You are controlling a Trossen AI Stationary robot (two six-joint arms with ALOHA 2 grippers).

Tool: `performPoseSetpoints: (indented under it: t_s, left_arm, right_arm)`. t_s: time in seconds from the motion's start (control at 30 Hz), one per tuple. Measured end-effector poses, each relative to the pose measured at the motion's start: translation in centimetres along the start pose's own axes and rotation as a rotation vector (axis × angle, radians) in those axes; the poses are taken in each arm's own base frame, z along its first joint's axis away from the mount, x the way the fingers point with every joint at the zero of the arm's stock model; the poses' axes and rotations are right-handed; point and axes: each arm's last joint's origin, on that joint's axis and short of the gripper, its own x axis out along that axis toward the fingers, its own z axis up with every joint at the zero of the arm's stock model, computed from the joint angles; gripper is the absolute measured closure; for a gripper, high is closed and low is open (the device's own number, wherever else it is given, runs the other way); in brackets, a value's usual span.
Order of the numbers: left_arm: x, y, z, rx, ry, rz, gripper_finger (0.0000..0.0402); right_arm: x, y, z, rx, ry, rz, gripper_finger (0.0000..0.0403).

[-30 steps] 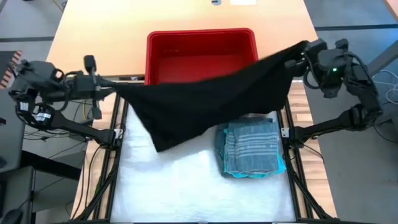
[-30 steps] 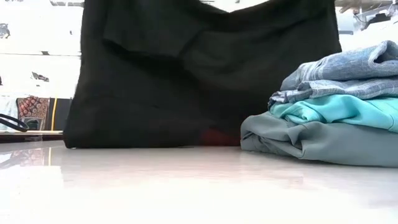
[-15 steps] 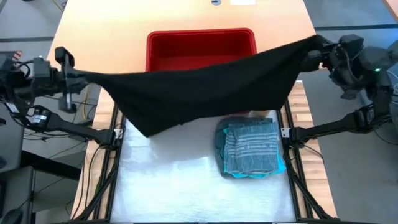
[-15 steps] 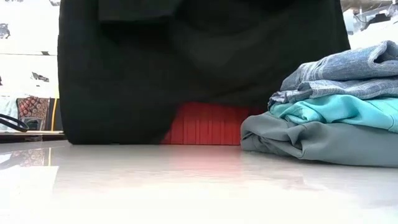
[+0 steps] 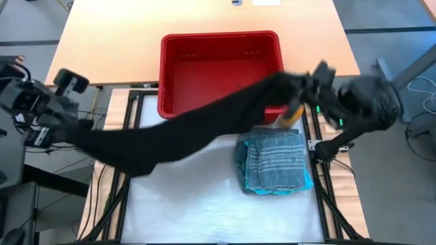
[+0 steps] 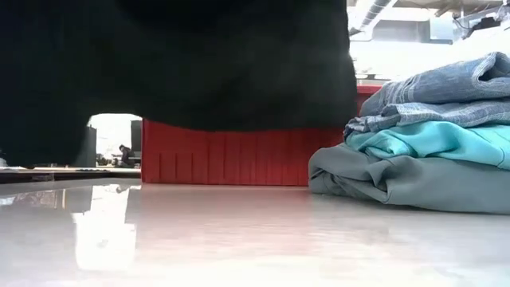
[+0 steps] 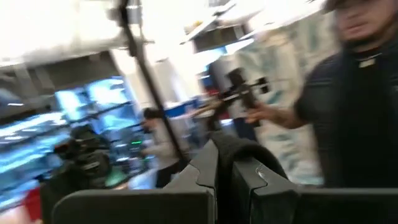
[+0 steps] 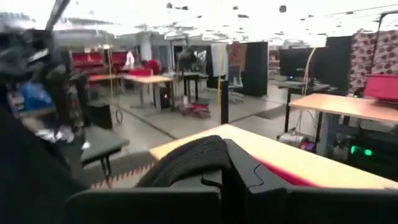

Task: Fold Laundry from Bin
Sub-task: Fold the black shirt

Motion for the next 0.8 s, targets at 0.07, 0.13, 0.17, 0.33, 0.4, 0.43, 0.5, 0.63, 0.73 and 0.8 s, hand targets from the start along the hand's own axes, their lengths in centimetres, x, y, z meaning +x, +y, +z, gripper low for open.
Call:
performPoseSetpoints:
  t_s: [0.07,0.13,0.17,0.33,0.4,0.43,0.5,0.63,0.73,0.8]
  left_arm:
    - [0.6,0.1,-0.4,-0.042,-0.003,-0.068,0.0401]
    - [1.5,0.4,-1.0,-0.087,0.011,-0.121,0.0401]
    - [2.0,0.6,-1.4,-0.108,0.019,-0.146,0.0401]
    - [5.0,1.6,-2.6,-0.199,0.009,-0.290,0.0401]
    - [6.1,1.7,-2.7,-0.187,-0.033,-0.359,0.0401]
    - [6.5,1.6,-2.6,-0.171,-0.061,-0.408,0.0401]
    - [7.0,1.4,-2.3,-0.118,-0.133,-0.522,0.0401]
    - [7.5,1.0,-1.9,-0.043,-0.193,-0.616,0.0401]
    - [7.6,0.9,-1.9,-0.010,-0.209,-0.623,0.0401]
    - [7.7,0.8,-1.9,0.012,-0.220,-0.630,0.0401]
  right_arm:
    - [-1.2,1.7,-0.5,-0.018,0.036,-0.008,0.0384]
    - [-2.8,3.3,-1.1,-0.055,0.074,-0.039,0.0384]
    - [-3.8,3.9,-1.2,-0.068,0.089,-0.062,0.0384]
    - [-8.6,5.3,-0.8,-0.072,0.121,-0.028,0.0384]
    - [-9.8,5.8,-0.7,-0.060,0.122,0.030,0.0384]
    - [-10.1,5.9,-0.7,-0.076,0.122,0.048,0.0384]
    - [-10.8,6.2,-0.6,-0.122,0.115,0.118,0.0384]
    - [-12.3,7.3,0.2,-0.134,0.008,0.536,0.0384]
    - [-13.0,8.2,1.3,-0.106,-0.158,0.786,0.0384]
    - [-13.5,8.5,1.8,-0.127,-0.265,0.858,0.0384]
